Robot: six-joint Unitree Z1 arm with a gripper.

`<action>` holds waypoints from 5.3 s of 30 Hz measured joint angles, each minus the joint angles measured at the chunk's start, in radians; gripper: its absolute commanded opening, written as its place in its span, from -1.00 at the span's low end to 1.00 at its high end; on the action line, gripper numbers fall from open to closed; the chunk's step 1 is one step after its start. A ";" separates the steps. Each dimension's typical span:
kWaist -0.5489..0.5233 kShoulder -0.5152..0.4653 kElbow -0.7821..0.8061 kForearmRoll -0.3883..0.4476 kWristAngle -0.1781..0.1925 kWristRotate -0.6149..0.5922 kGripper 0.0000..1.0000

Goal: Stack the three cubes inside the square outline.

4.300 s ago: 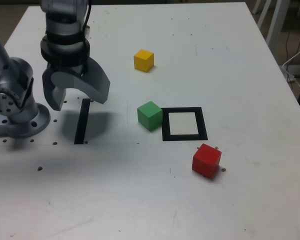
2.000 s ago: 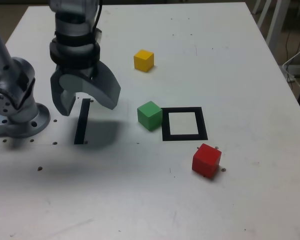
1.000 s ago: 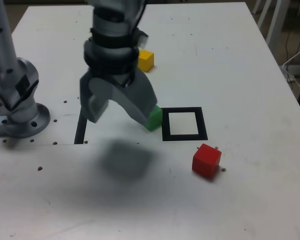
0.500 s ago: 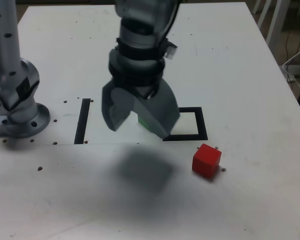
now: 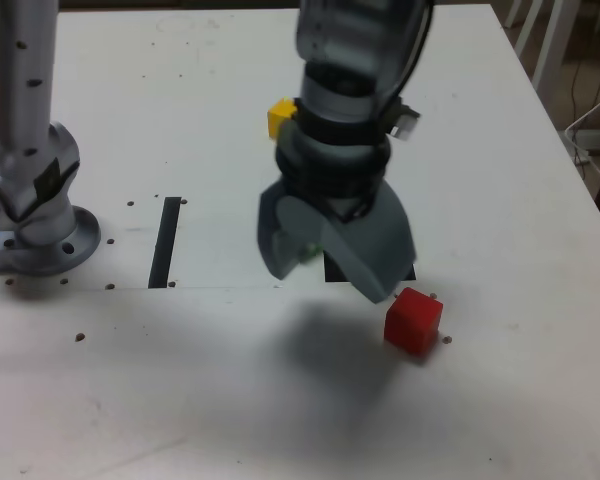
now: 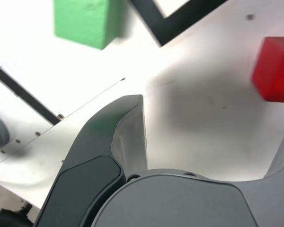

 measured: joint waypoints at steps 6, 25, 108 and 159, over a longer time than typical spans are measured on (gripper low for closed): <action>0.000 0.058 -0.070 0.015 0.004 0.023 0.98; -0.001 0.184 -0.182 0.031 0.013 0.038 0.96; 0.210 0.212 -0.219 0.113 0.014 -0.168 -0.48; 0.340 0.048 -0.127 0.092 0.103 -0.175 0.99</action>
